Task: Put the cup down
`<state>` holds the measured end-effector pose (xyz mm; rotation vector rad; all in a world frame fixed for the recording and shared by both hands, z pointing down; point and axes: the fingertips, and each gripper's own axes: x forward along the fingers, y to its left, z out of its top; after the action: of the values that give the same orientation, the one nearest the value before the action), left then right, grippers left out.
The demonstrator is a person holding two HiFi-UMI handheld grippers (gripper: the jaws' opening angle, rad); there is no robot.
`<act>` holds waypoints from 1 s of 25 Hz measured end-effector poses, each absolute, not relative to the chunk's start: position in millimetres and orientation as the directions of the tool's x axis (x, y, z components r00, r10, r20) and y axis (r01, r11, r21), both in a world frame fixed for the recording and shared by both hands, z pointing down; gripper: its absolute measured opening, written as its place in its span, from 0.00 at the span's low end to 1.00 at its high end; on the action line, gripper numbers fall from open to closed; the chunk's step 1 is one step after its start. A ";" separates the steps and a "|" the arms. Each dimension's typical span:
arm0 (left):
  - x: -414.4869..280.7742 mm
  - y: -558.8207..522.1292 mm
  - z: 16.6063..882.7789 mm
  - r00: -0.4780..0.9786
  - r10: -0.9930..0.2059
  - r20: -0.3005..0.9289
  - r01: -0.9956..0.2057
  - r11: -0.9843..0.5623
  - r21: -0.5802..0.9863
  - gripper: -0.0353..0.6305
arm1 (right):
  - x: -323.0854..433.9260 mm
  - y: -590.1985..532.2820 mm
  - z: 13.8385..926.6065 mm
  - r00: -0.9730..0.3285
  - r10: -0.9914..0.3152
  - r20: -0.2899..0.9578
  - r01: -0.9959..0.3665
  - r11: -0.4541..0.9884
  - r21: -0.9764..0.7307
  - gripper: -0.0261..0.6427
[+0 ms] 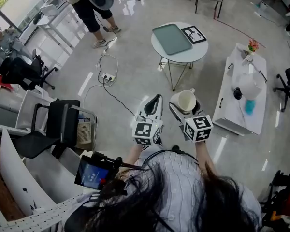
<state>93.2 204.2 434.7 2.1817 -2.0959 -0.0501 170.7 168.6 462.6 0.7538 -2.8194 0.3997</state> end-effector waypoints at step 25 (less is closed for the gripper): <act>13.3 178.9 462.0 0.143 -0.986 0.086 -0.980 -0.129 0.149 0.09 | 91.2 142.2 480.3 -0.817 -0.497 0.292 -0.563 0.796 -0.222 0.64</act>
<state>13.3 178.9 462.0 2.2401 -1.9523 -0.0490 91.2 142.2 480.3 0.8279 -2.7665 0.4437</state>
